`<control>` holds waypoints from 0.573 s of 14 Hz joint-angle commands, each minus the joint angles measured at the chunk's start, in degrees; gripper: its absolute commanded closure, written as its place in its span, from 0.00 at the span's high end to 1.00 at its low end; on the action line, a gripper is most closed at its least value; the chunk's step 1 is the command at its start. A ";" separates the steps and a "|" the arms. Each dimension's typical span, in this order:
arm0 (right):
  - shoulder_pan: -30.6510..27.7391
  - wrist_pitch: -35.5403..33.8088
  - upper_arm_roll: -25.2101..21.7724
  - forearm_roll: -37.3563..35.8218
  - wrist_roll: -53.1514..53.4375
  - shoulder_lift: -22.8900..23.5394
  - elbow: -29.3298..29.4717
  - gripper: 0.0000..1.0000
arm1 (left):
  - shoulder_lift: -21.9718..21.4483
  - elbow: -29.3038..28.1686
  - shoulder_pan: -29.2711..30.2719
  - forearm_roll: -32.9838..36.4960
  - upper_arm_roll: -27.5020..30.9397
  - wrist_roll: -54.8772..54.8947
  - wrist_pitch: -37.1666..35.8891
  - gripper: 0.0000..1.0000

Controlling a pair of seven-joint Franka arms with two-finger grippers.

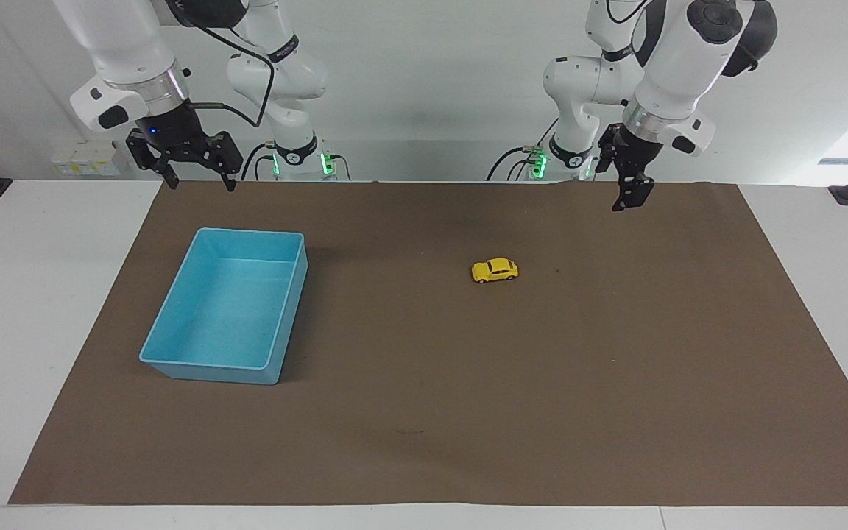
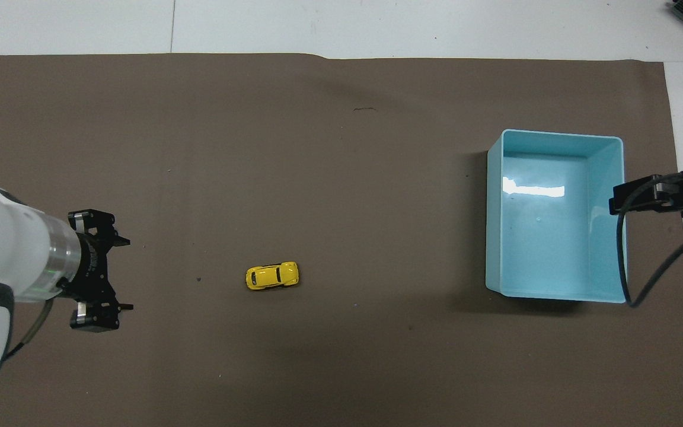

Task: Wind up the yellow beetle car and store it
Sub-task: 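Reach the left gripper toward the yellow beetle car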

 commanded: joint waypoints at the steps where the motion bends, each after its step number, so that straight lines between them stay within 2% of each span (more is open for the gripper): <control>1: -0.63 -0.74 0.30 1.07 -0.39 -0.73 -0.45 1.00 | -2.85 -6.19 -3.97 -0.49 0.75 -4.80 5.56 1.00; 3: -0.63 -0.83 0.30 1.16 -0.48 -0.73 -0.54 1.00 | -2.50 -7.16 -4.32 -0.49 0.75 -8.47 7.13 1.00; 5: -0.63 -0.74 0.30 1.07 -0.48 -0.73 -0.45 1.00 | -2.50 -9.00 -6.69 -0.22 0.58 -18.39 12.75 1.00; 8: -0.63 -0.74 0.30 1.07 -0.48 -0.73 -0.54 1.00 | -2.50 -8.49 -9.33 -0.13 -1.44 -24.47 12.16 1.00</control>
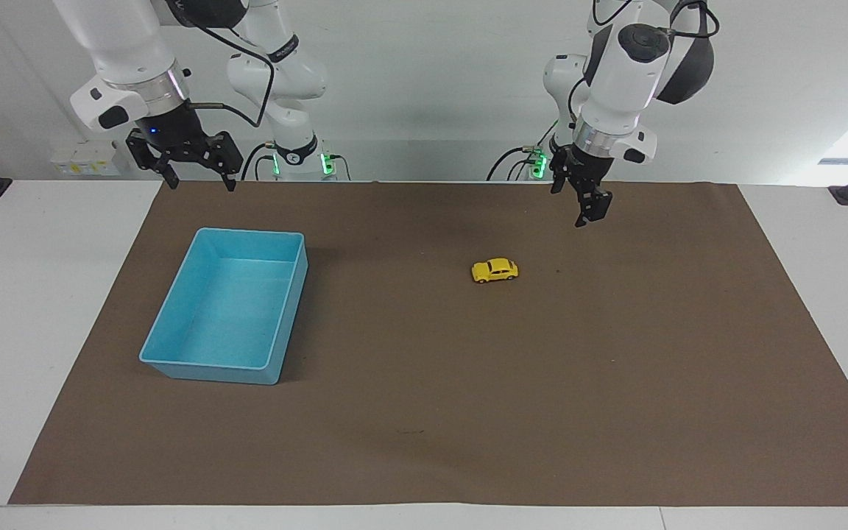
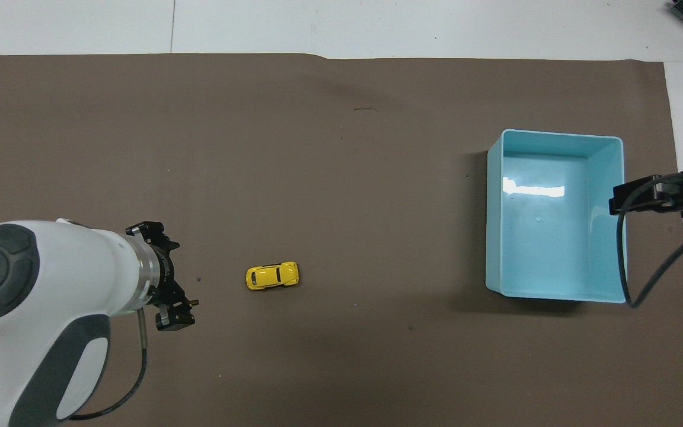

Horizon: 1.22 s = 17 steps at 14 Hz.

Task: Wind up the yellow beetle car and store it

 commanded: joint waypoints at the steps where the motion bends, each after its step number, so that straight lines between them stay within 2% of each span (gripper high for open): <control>1: -0.63 -0.69 0.30 1.07 -0.39 -0.73 -0.52 1.00 | -2.49 -2.54 -1.78 -0.20 -0.85 -5.38 1.72 1.00; 4: -0.71 -0.69 0.21 1.07 -0.39 -0.73 -0.44 1.00 | 0.84 -5.17 -0.01 -0.64 -0.94 -5.74 6.02 1.00; 5: -0.71 -0.69 0.21 1.07 -0.39 -0.73 -0.52 1.00 | 1.80 -7.79 -0.36 -0.64 -0.94 -5.82 10.74 1.00; 7: -0.71 -0.69 0.21 1.07 -0.39 -0.73 -0.52 1.00 | 6.00 -11.15 -4.82 -0.64 -0.94 -6.00 18.14 1.00; 9: -0.71 -0.69 0.21 1.07 -0.39 -0.82 -0.52 1.00 | 9.97 -11.25 -8.79 -0.64 -0.85 -8.44 22.28 1.00; 13: -0.71 -0.69 0.21 1.07 -0.39 -0.74 -0.52 1.00 | 13.58 -11.59 -10.11 -0.55 -0.85 -8.81 26.86 1.00; 17: -0.71 -0.69 0.21 1.07 -0.39 -0.82 -0.52 1.00 | 14.20 -12.74 -9.95 -0.64 -0.68 -8.90 31.16 1.00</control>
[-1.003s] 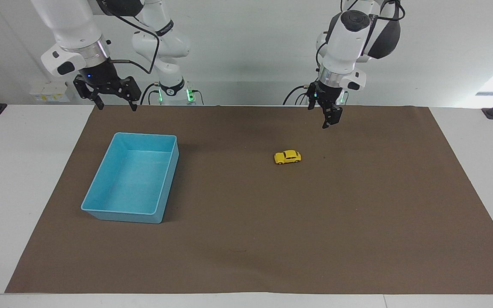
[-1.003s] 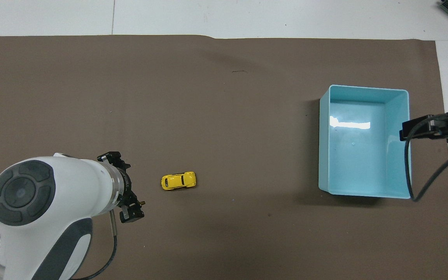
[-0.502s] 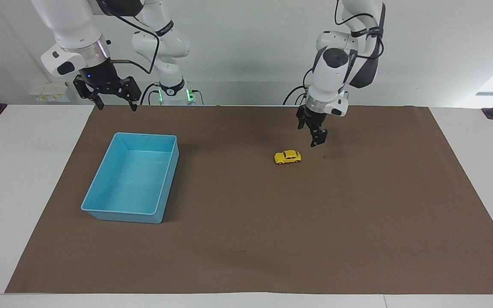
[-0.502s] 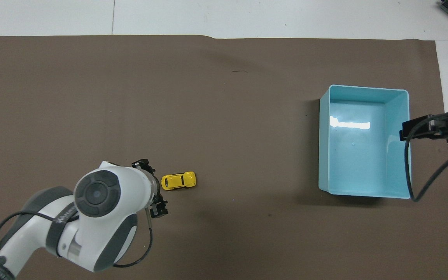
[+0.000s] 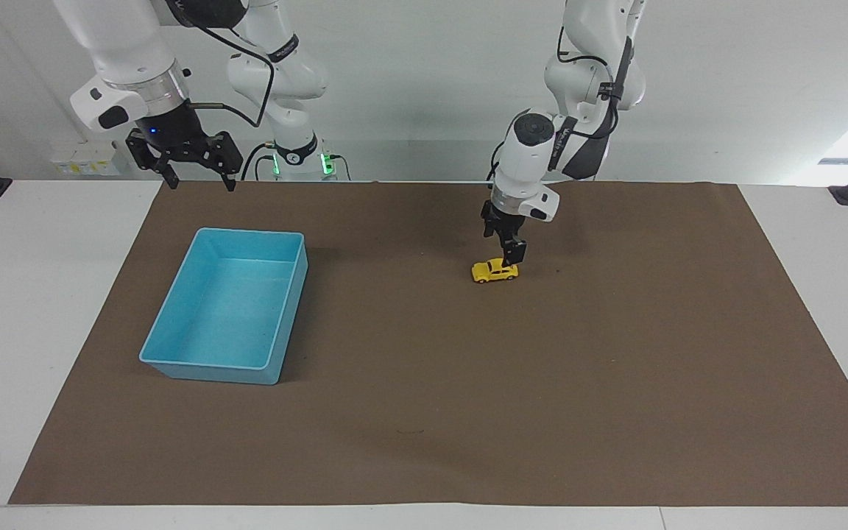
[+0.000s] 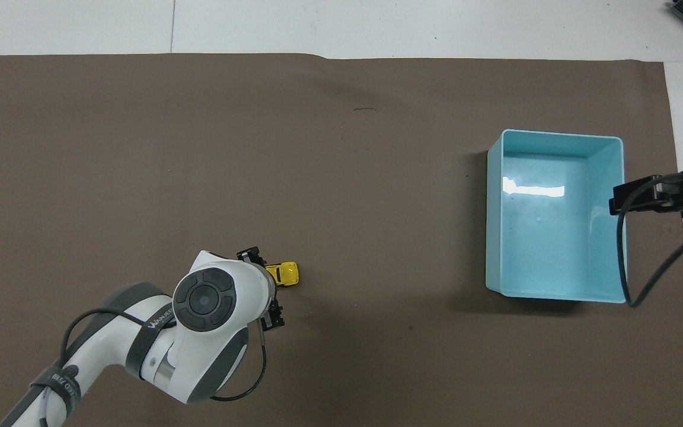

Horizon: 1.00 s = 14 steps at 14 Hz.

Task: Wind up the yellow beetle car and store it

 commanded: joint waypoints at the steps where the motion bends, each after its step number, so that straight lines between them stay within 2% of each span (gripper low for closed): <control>1: -0.70 -0.68 0.22 1.07 -0.39 -0.82 -0.52 1.00 | 0.54 -1.29 -0.63 -0.40 1.04 -0.08 3.87 1.00; 2: -0.70 -0.59 0.22 1.07 -0.39 -0.73 -0.52 1.00 | 2.02 -1.38 -0.89 -0.31 1.04 0.01 5.01 1.00; 8: -0.70 -0.42 0.22 1.07 -0.39 -0.73 -0.43 1.00 | 2.30 -3.05 -0.63 -0.13 1.12 0.01 7.74 1.00; 9: -0.70 -0.50 0.22 1.07 -0.39 -0.73 -0.43 1.00 | 2.30 -3.05 -0.63 -0.13 1.12 0.01 7.83 0.94; 10: -0.70 -0.50 0.22 1.07 -0.39 -0.73 -0.43 1.00 | 2.21 -3.14 -0.63 -0.13 1.12 0.01 7.92 0.64; 12: -0.70 -0.50 0.22 1.07 -0.48 -0.73 -0.43 1.00 | 2.21 -3.31 -0.63 -0.13 1.12 -0.08 8.44 0.19; 13: -0.70 -0.50 0.22 1.07 -0.39 -0.73 -0.43 1.00 | 2.21 -3.31 -0.63 -0.13 1.12 -0.08 8.53 0.03; 14: -0.70 -0.50 0.22 1.07 -0.39 -0.73 -0.43 1.00 | 2.21 -3.31 -0.54 -0.13 1.04 0.01 8.45 0.00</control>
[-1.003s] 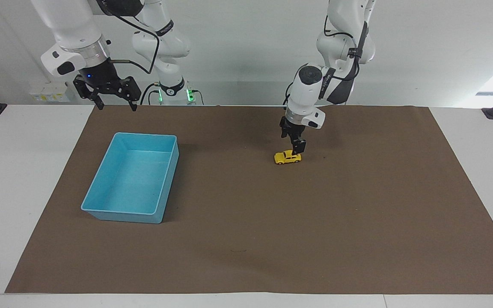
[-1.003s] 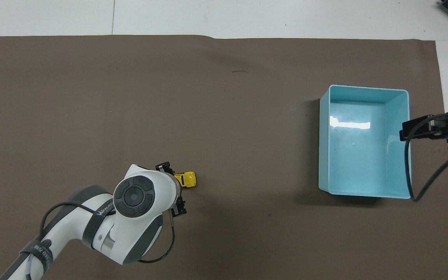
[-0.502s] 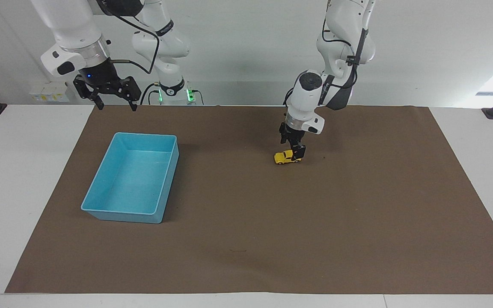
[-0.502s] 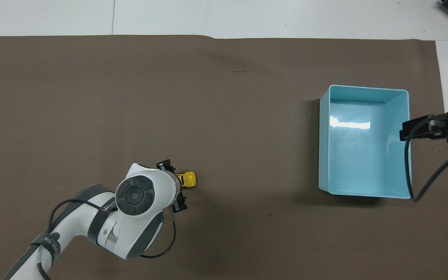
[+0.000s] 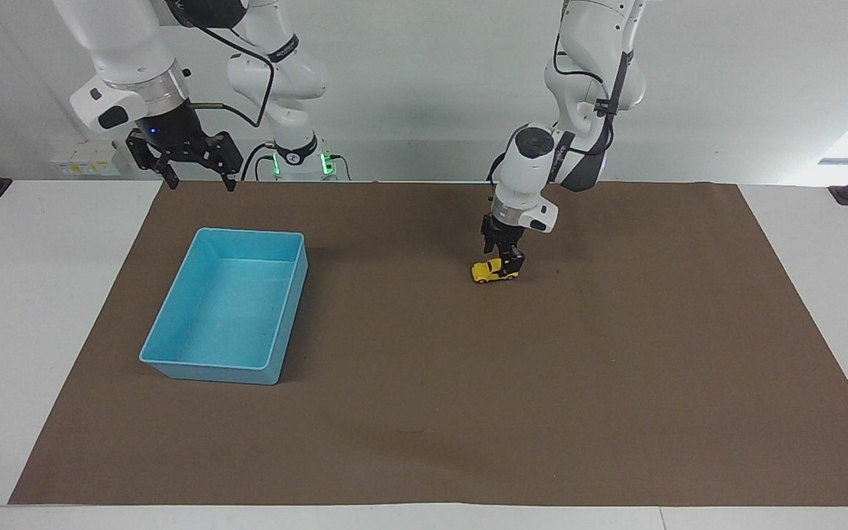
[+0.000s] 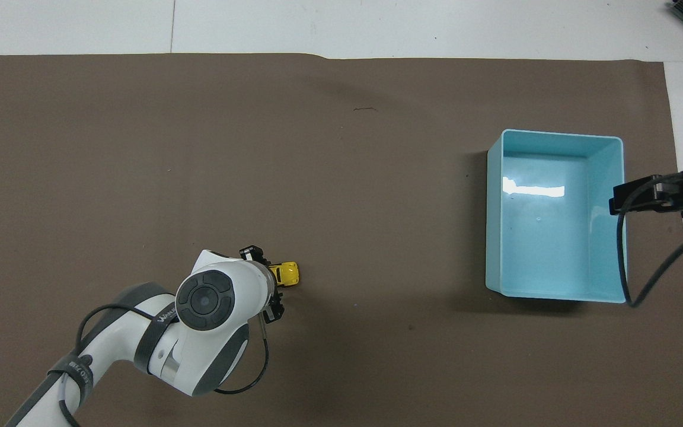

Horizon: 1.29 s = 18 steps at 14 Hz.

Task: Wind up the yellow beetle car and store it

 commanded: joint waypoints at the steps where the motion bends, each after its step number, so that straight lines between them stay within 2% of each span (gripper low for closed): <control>1: -0.78 -0.59 0.22 1.07 -0.48 -0.73 -0.43 1.00 | -0.72 -1.78 -0.37 -0.06 0.60 0.01 1.40 0.00; 3: -0.69 -0.50 0.22 1.07 -0.48 -0.73 -0.43 1.00 | -0.37 -2.05 0.67 -0.06 0.60 0.09 1.40 0.00; 5: -0.69 -0.51 0.22 1.07 -0.48 -0.73 -0.52 1.00 | 1.47 -2.75 0.59 0.11 0.60 0.10 2.36 0.07; 10: -0.78 -0.59 0.22 1.07 -0.48 -0.73 -0.43 1.00 | 1.74 -3.63 3.66 0.56 0.87 0.53 3.07 0.03; 16: -0.78 -0.59 0.13 1.07 -0.48 -0.73 -0.52 1.00 | 0.87 -6.97 10.87 7.49 0.78 1.50 3.25 0.04; 18: -0.78 -0.59 0.13 1.07 -0.48 -0.73 -0.52 1.00 | 0.51 -8.11 12.36 7.68 0.87 4.91 3.25 0.04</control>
